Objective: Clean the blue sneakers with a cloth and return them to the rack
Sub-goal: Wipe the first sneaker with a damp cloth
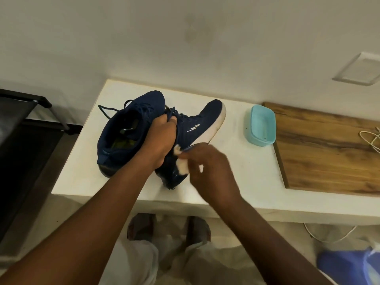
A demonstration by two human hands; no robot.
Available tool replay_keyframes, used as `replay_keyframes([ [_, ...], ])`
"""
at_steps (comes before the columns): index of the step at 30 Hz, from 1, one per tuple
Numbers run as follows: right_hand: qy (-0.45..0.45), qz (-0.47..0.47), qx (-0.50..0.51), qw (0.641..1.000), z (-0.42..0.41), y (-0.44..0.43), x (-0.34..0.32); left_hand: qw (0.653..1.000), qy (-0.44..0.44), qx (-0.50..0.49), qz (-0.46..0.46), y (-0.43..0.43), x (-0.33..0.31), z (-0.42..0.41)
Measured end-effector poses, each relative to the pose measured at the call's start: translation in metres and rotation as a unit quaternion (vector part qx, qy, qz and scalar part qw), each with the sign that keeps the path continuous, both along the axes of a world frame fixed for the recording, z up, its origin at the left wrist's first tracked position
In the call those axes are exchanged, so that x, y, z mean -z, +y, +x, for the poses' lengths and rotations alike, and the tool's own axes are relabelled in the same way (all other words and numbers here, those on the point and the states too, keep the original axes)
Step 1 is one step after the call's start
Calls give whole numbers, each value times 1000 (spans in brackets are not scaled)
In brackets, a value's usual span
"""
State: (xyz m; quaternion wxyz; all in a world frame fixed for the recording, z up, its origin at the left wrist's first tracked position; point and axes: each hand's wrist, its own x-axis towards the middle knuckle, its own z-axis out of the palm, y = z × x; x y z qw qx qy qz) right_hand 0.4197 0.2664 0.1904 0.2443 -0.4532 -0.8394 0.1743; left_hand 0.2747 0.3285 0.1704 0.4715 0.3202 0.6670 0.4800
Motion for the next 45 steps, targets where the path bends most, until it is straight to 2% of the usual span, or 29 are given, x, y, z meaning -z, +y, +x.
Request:
replay_keyframes([
  [2,-58,-14,-72,996,-8,-9,-10,1000,12,7,-5,0,-1,2],
  [3,-54,-8,-67,996,-7,-2,-11,1000,16,9,-4,1,-1,3],
  [7,44,55,89,994,17,48,1,1000,-9,5,4,1,0,3],
  [9,65,59,141,986,26,54,5,1000,-24,7,-5,1,1,3],
  [11,65,39,114,991,19,38,6,1000,-17,11,-4,0,1,3],
  [15,7,48,-19,999,3,10,-4,1000,-25,2,9,1,-1,4],
  [18,37,78,83,993,17,48,1,999,-36,-3,12,0,-1,7],
  [21,51,62,197,977,34,71,6,999,-40,3,7,-2,0,11],
  [23,49,51,171,983,28,59,7,1000,-29,9,8,-3,0,12],
  [26,37,34,46,998,10,26,2,996,-83,0,22,-6,-4,10],
  [28,42,43,19,998,6,26,-2,995,-95,10,36,-8,-6,9],
  [30,127,41,68,989,13,45,-3,996,-82,26,39,-10,-5,8],
  [32,199,30,171,964,28,68,-3,996,-77,42,30,-11,-5,10],
  [34,200,16,244,949,42,75,3,997,-58,54,21,-12,-6,12],
  [36,163,33,224,960,40,62,8,997,-43,62,19,-13,-6,17],
  [40,124,35,113,985,18,30,9,998,-43,54,9,-14,-3,18],
  [45,113,45,93,988,10,34,7,999,-26,43,-3,-13,1,10],
])
